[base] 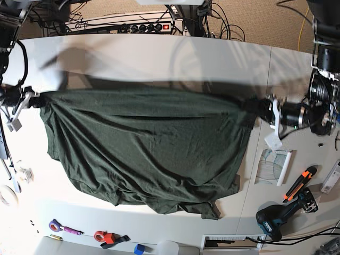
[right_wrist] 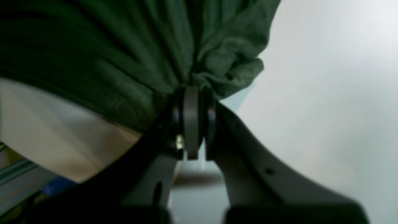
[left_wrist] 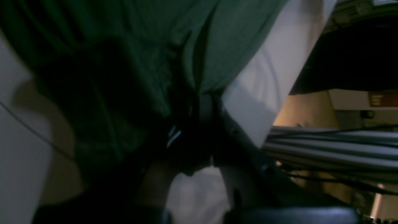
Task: Layout the t-shirt on the table in an organized manner, then fold the t-shirt properly
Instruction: 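Lay the shirt flat on the table and open both grippers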
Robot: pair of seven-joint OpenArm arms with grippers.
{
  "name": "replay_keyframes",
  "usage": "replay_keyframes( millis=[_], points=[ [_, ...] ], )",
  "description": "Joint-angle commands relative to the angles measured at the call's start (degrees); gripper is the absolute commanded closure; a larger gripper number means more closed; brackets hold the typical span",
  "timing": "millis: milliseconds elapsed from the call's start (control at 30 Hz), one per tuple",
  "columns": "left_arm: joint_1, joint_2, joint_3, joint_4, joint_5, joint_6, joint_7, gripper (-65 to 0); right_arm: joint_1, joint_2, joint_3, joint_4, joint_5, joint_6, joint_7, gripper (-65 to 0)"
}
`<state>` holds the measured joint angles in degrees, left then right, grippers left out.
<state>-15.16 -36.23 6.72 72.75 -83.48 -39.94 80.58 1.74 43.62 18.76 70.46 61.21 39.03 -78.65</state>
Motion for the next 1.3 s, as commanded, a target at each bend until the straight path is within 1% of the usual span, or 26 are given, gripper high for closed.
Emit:
replay_keyframes(
  millis=[0, 133, 267, 400, 633, 667, 700, 733, 767, 800, 833, 867, 967, 1133, 1267],
  points=[
    [-0.50, -1.05, -0.50, 0.76, -1.52, -0.06, -0.58, 0.0, 0.11, 1.95, 0.52, 0.76, 0.68, 0.17, 0.48, 0.0],
    [2.29, -1.05, -0.50, 0.76, -1.52, -0.06, -0.58, 0.0, -1.64, 1.95, 0.52, 0.74, -0.57, 0.17, 0.44, 0.0],
    [4.17, -1.07, -0.50, 0.76, -1.52, -0.06, -0.58, 0.0, -1.75, 1.95, 0.52, 0.74, -5.97, 0.17, 0.48, 0.0],
    [5.22, -1.05, -0.50, 0.76, -1.52, -0.06, -0.58, 0.0, -1.75, 1.95, 0.52, 0.74, -8.85, 0.15, 0.46, 0.0],
    [5.84, -1.05, -0.50, 0.76, -1.52, -0.06, -0.58, 0.0, -1.75, 1.95, 0.52, 0.74, -9.25, 0.13, 0.44, 0.0],
    [5.84, -1.05, -0.50, 0.76, -1.52, -0.06, -0.58, -4.5, -1.75, 1.92, 0.52, 0.74, -9.25, 0.13, 0.44, 0.0],
    [5.81, -1.07, -0.50, 0.76, -1.52, -0.06, -0.58, -10.4, -1.75, 1.92, 0.52, 0.74, -9.22, 0.13, 0.44, -2.6],
    [5.81, -1.05, -0.50, 0.76, -1.52, -0.06, -0.58, -15.4, -1.75, 1.95, 0.52, 0.74, -9.22, 0.13, 0.44, -7.5],
    [5.81, -1.07, -0.50, 0.76, -1.52, -0.06, -0.58, -18.9, -1.75, 1.92, 0.52, 0.74, -9.20, 0.13, 0.46, -12.1],
    [5.81, -1.07, -0.50, 0.76, -1.52, -0.06, -0.58, -20.6, -1.75, 1.92, 0.52, 0.74, -9.20, 0.13, 0.44, -15.6],
    [5.81, -1.07, -0.50, 0.76, -1.52, -0.06, -0.58, -20.8, -1.75, 1.95, 0.52, 0.74, -9.20, 0.13, 0.46, -17.6],
    [5.81, -1.07, -0.50, 0.76, -1.52, -0.06, -0.58, -20.7, -1.75, 1.95, 0.52, 0.74, -9.18, 0.13, 0.50, -18.1],
    [5.79, -1.07, -0.52, 0.76, -1.52, -0.06, -0.58, -20.8, -1.73, 1.95, 0.52, 0.74, -9.14, 0.13, 1.14, -18.1],
    [5.79, -1.07, -0.66, 1.70, -1.52, -0.06, -0.58, -20.7, -1.64, 1.95, 0.83, 0.76, -5.38, 0.15, 1.33, -18.1],
    [5.79, -1.07, -2.93, 5.38, -1.52, -0.06, -0.58, -20.7, -1.55, 1.95, 3.76, 0.76, -4.44, 0.15, 2.73, -18.1]
  ],
)
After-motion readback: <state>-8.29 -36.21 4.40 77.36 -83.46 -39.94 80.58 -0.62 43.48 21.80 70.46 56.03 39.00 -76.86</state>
